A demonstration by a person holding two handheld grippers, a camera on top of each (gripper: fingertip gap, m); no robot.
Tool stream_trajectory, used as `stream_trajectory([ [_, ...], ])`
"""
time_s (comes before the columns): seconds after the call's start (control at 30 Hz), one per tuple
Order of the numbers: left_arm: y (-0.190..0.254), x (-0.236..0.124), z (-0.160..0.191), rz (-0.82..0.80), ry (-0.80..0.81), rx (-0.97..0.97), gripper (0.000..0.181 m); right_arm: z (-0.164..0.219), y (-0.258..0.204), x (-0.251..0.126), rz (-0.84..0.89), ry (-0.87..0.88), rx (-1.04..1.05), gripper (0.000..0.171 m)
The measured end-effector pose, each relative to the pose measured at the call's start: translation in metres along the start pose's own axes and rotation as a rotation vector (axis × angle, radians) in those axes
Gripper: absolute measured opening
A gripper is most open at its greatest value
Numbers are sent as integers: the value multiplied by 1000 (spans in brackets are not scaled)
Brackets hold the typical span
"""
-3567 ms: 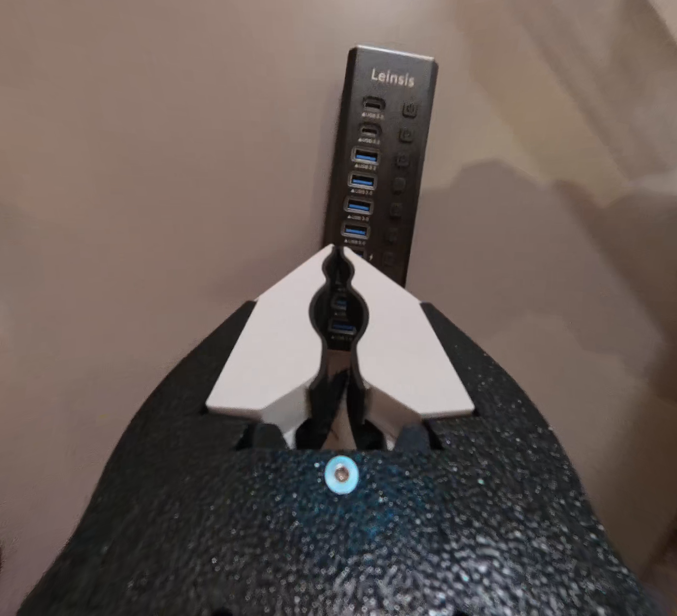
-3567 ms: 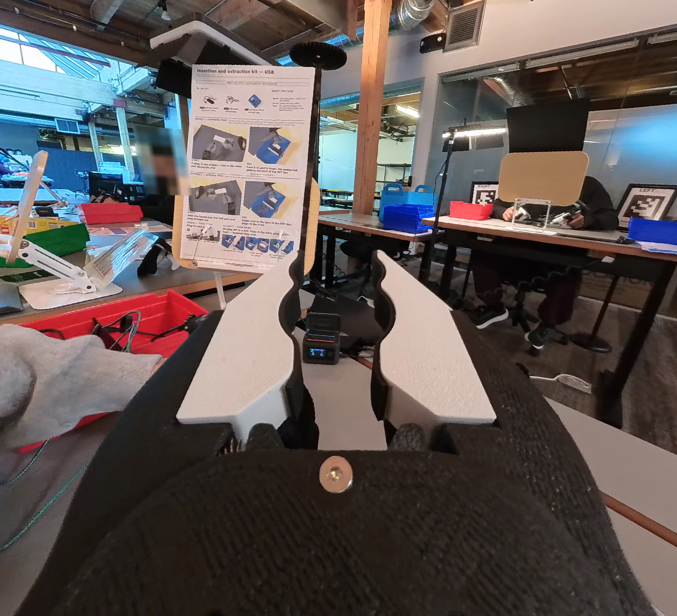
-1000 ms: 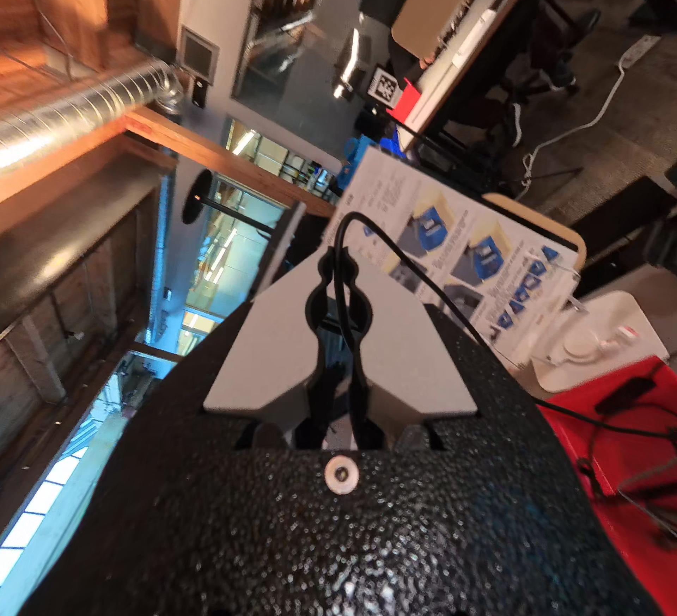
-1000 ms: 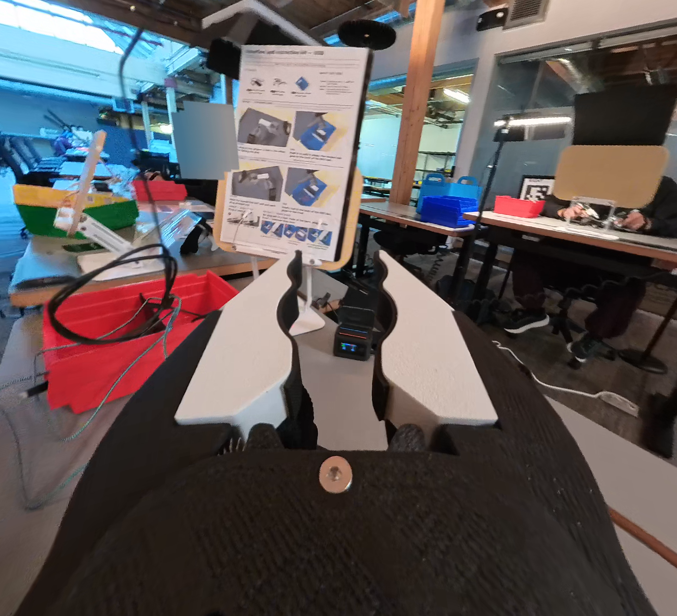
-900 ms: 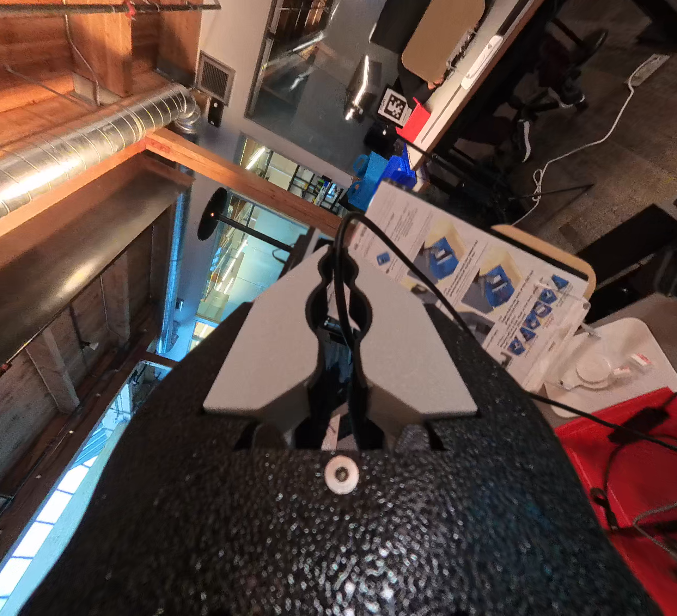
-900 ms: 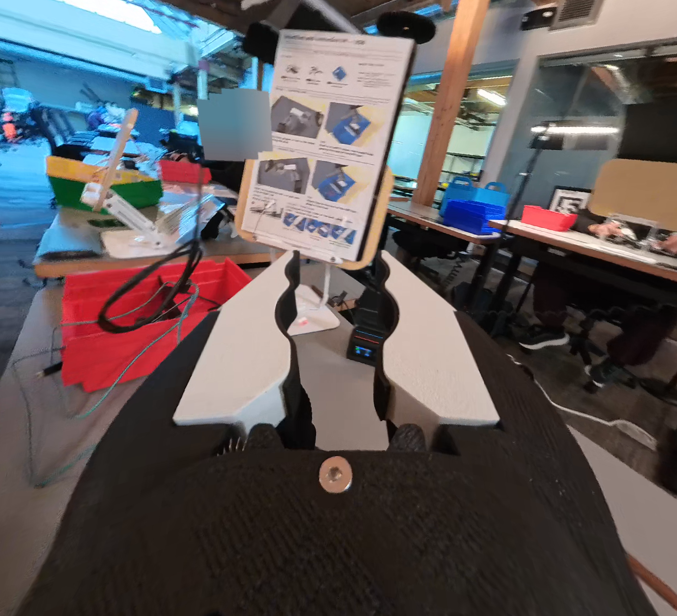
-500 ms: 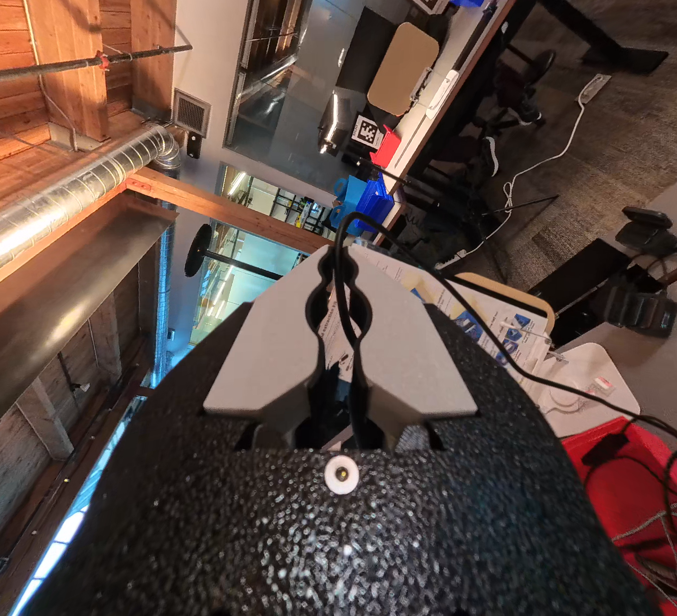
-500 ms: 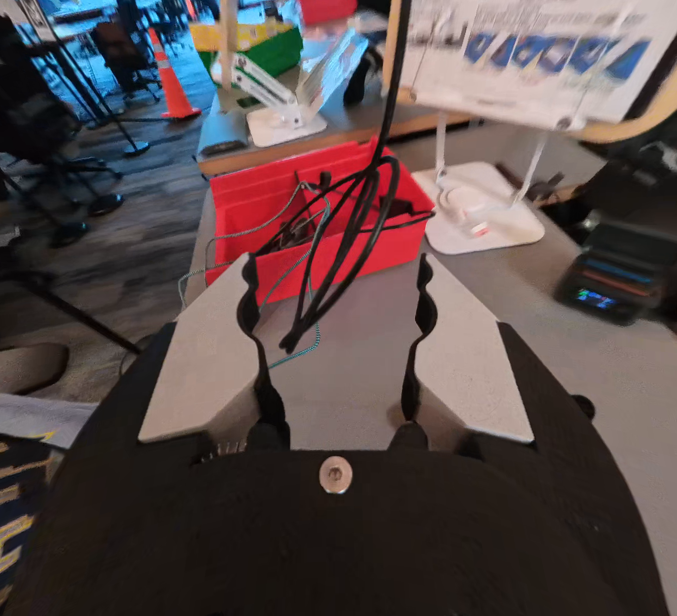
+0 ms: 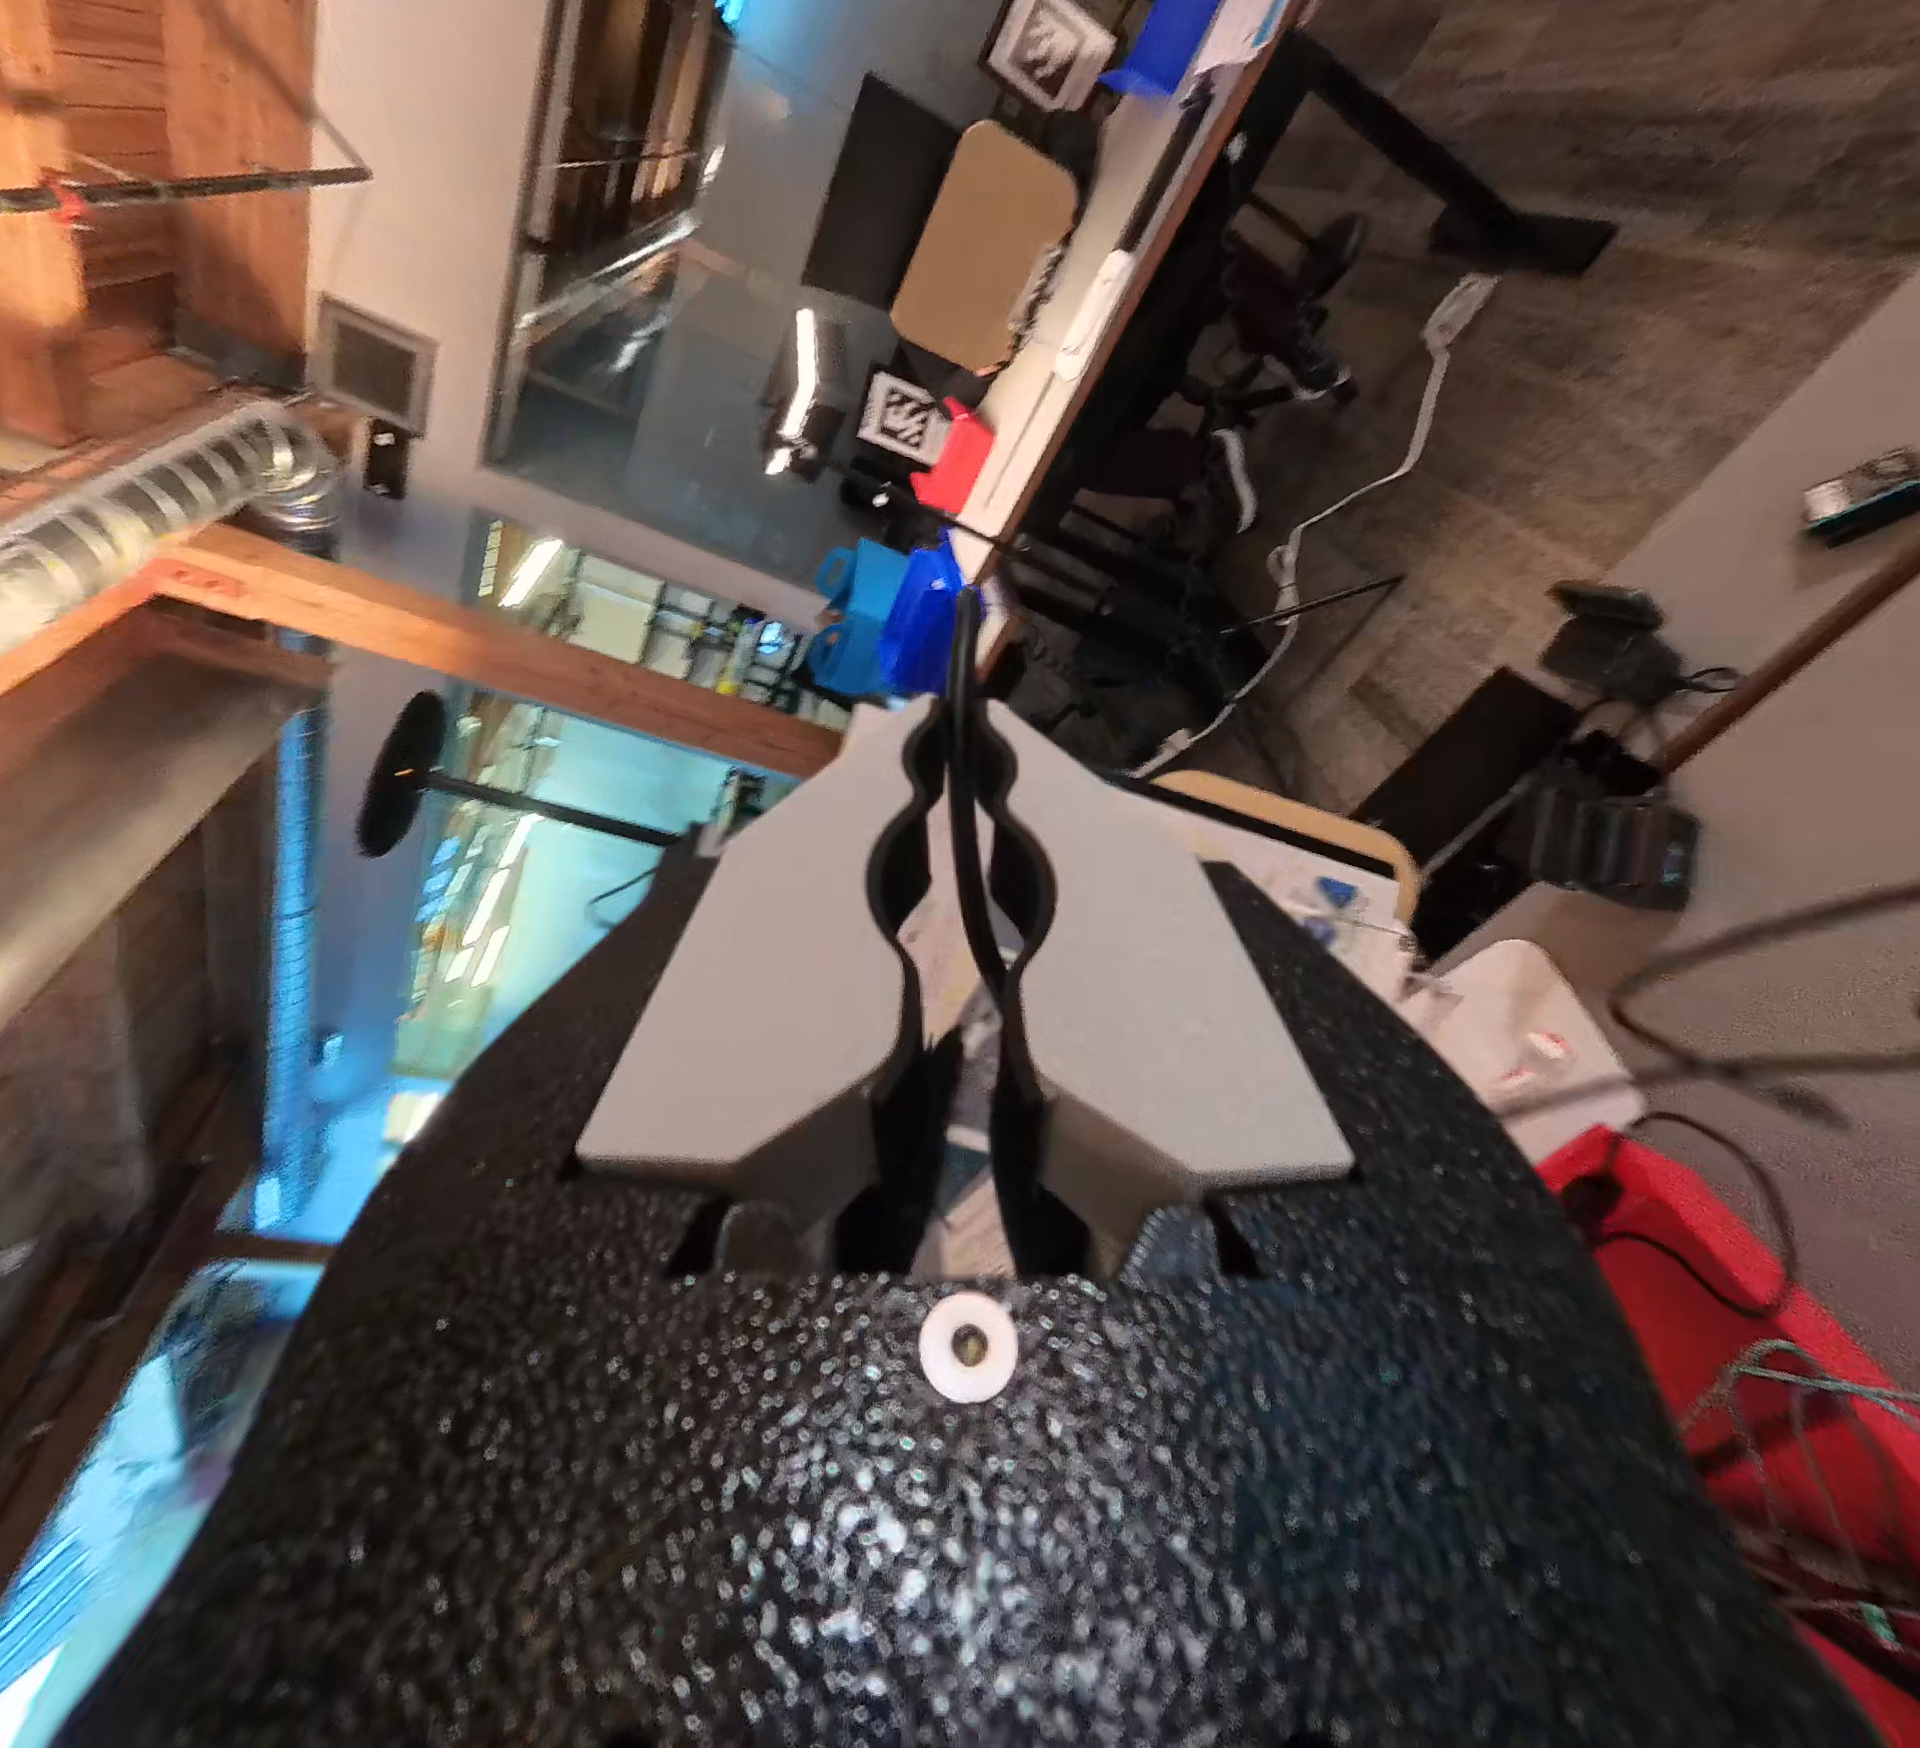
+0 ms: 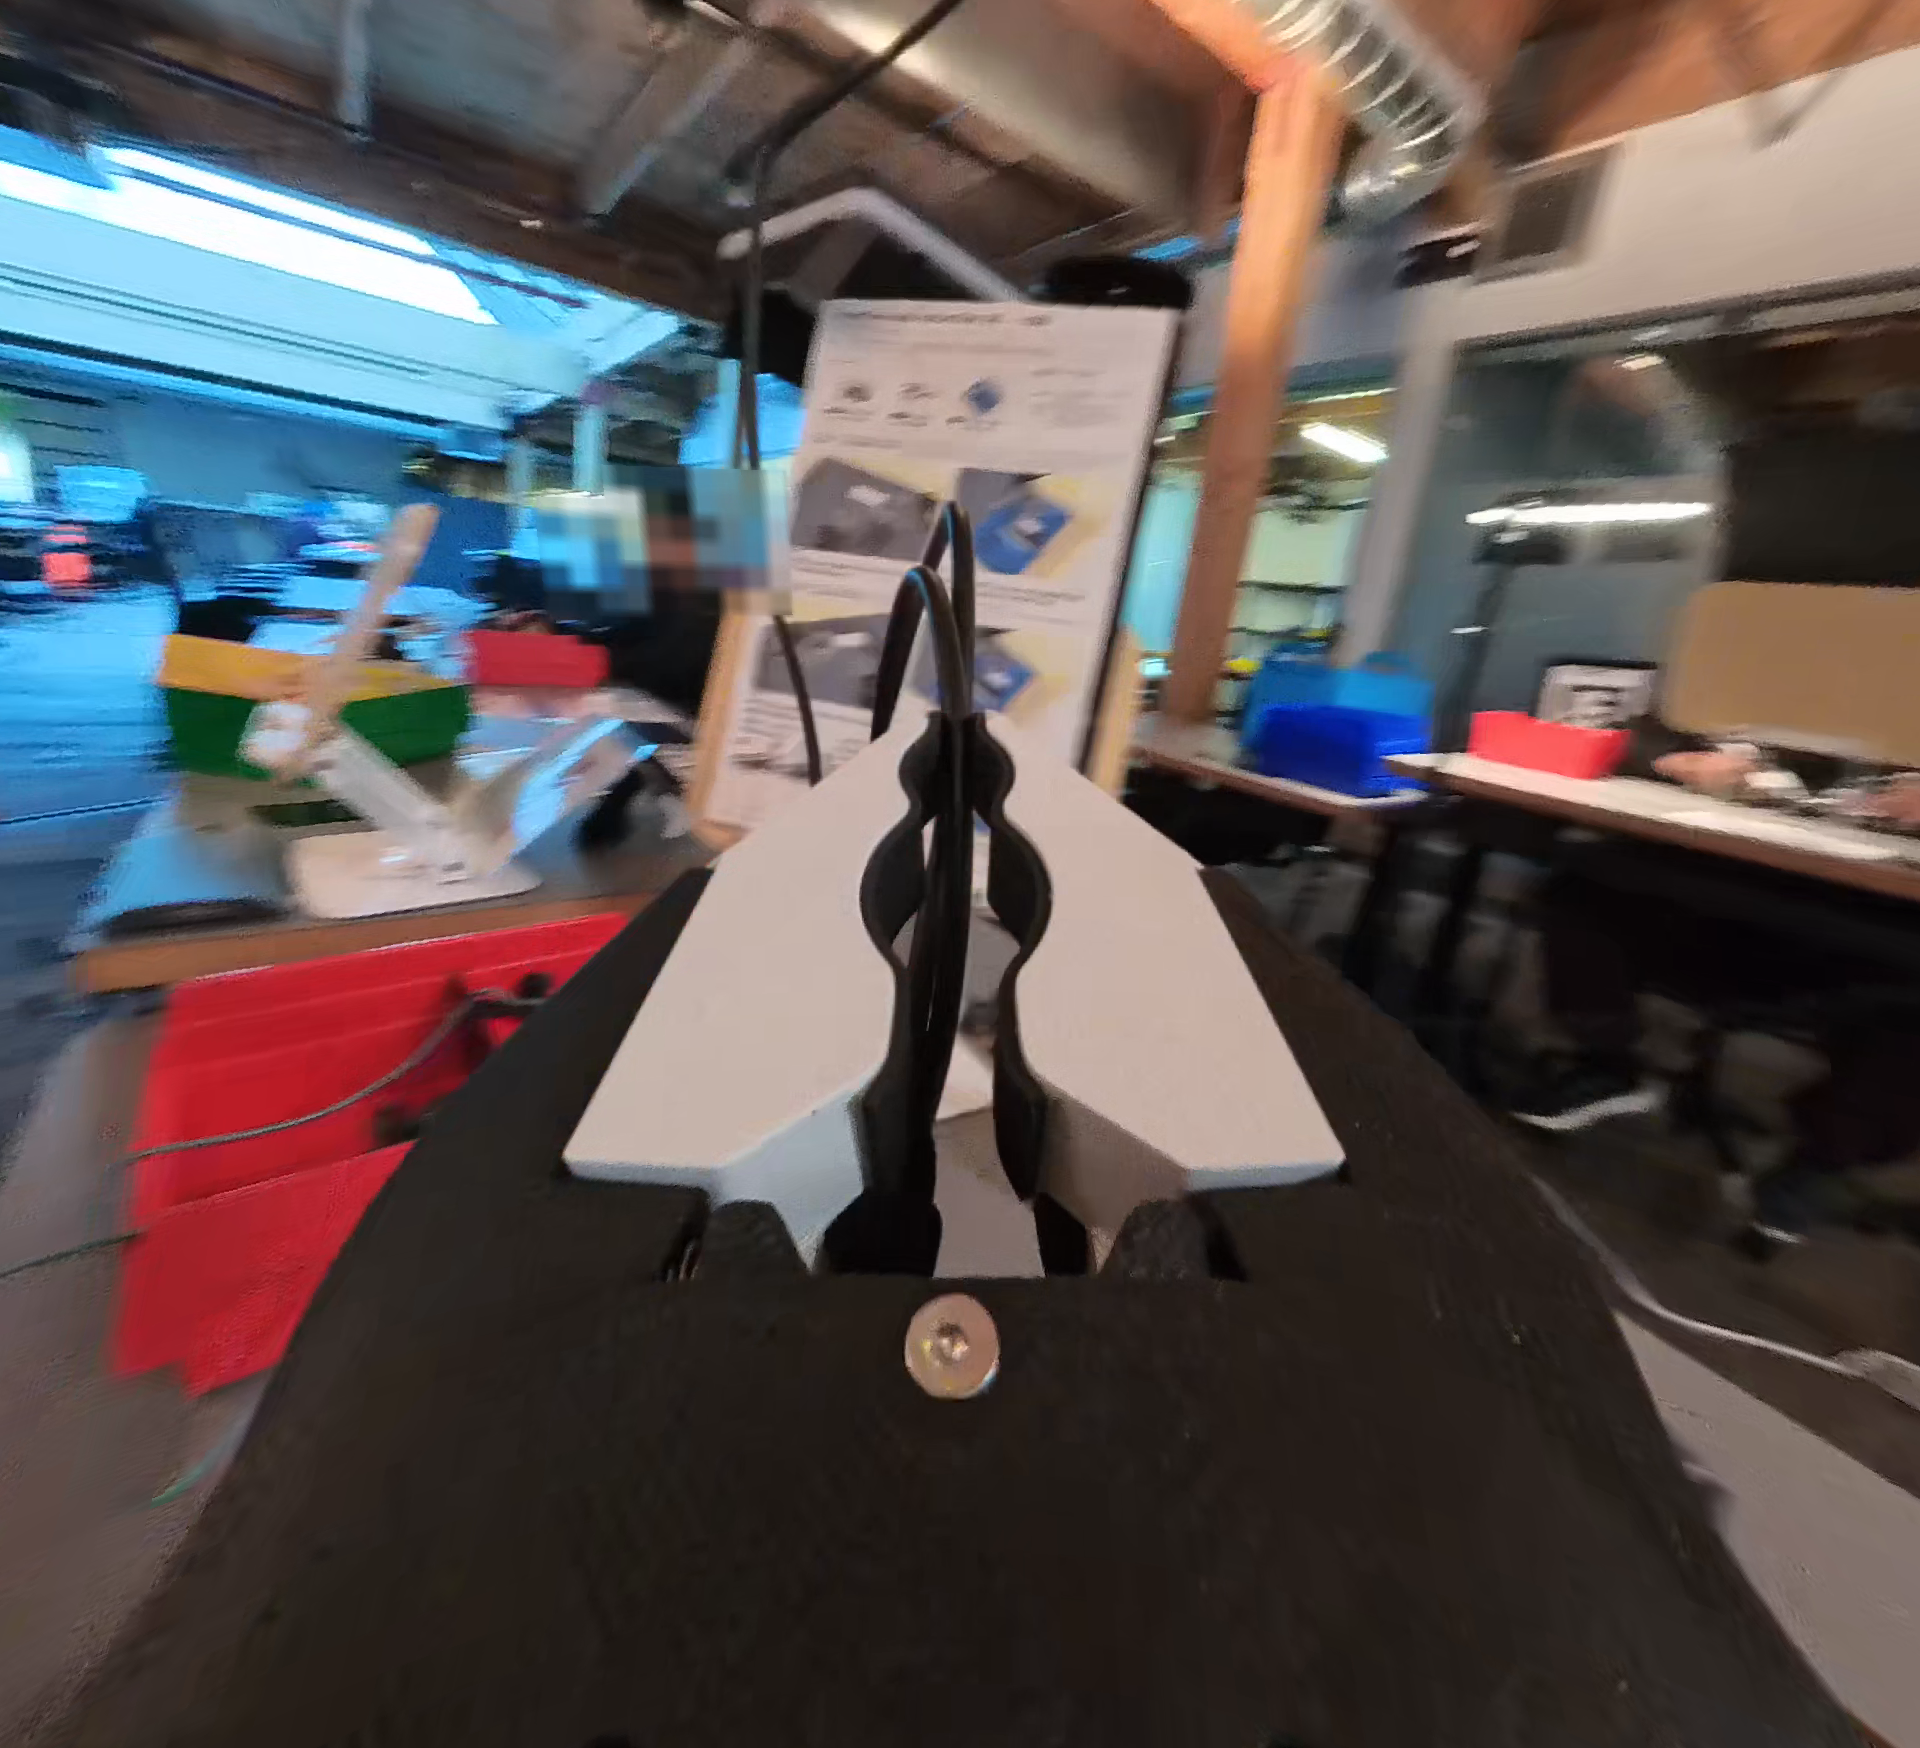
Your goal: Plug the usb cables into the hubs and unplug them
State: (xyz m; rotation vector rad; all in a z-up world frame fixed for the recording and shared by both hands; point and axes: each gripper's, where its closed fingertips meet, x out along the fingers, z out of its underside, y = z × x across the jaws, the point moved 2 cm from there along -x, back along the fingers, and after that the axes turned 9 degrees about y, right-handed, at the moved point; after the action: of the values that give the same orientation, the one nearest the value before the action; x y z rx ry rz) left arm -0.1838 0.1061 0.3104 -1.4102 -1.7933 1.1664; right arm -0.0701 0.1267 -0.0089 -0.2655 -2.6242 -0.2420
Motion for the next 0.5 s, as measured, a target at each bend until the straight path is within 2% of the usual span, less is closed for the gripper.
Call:
stream_trajectory([
  [0.03,8,2,2,40,18,-23,1,-7,13,-9,65,14,-39,2],
  [0.13,45,11,13,192,60,-95,1,-4,49,-30,221,-59,-133,3],
  [0.27,120,27,39,470,83,-209,1,51,92,-48,338,-389,-138,2],
  [0.4,198,43,68,716,106,-348,1,100,119,-63,408,-579,-76,3],
  [0.43,216,47,75,766,112,-380,1,108,121,-64,403,-599,-42,7],
  [0.5,248,55,89,839,119,-436,1,113,114,-60,340,-589,30,45],
])
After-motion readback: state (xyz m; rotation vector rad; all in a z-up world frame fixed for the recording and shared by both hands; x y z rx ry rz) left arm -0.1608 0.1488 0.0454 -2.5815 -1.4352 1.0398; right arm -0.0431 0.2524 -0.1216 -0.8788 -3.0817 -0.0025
